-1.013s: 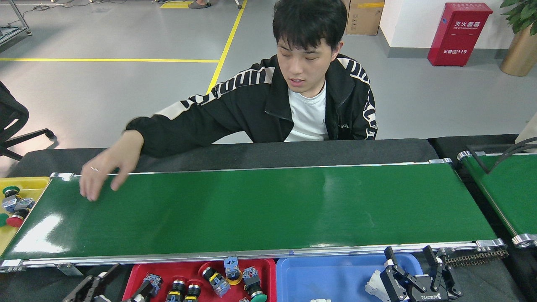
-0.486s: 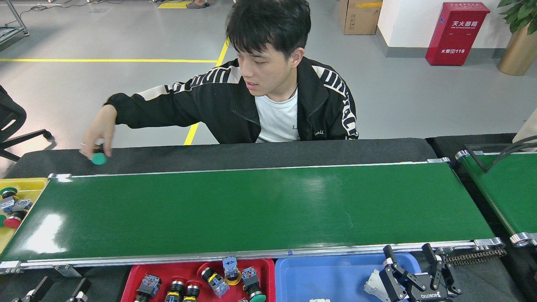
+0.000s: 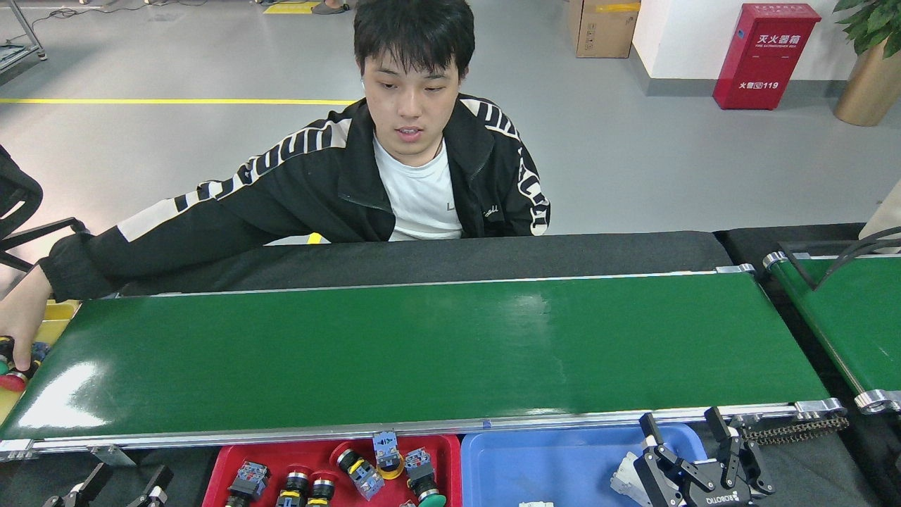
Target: Pick switch part from conveyor to tray
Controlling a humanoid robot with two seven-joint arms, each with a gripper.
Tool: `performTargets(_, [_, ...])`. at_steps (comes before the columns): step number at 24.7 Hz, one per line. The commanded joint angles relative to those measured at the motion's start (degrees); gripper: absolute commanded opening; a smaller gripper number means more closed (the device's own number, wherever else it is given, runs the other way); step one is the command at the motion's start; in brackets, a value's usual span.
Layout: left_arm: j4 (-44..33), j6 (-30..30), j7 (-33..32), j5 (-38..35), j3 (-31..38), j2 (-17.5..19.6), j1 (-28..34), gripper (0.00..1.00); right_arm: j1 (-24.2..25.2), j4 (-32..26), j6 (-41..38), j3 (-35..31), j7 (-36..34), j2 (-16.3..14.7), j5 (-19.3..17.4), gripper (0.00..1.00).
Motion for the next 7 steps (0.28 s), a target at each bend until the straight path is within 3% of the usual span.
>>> performTargets(1, [-0.7,-0.2,0.5,0.1,0.0,0.2,-0.4,0.94,0.1,-0.7,0.4,-0.2,-0.6,-0.2,-0.2,1.0])
performTargets(7, [-0.6,-0.2,0.4,0.1,-0.3,0.6,-2.5,0.94,2.1,-1.2,0.5,-0.6,-0.6,-0.3,-0.1,1.0])
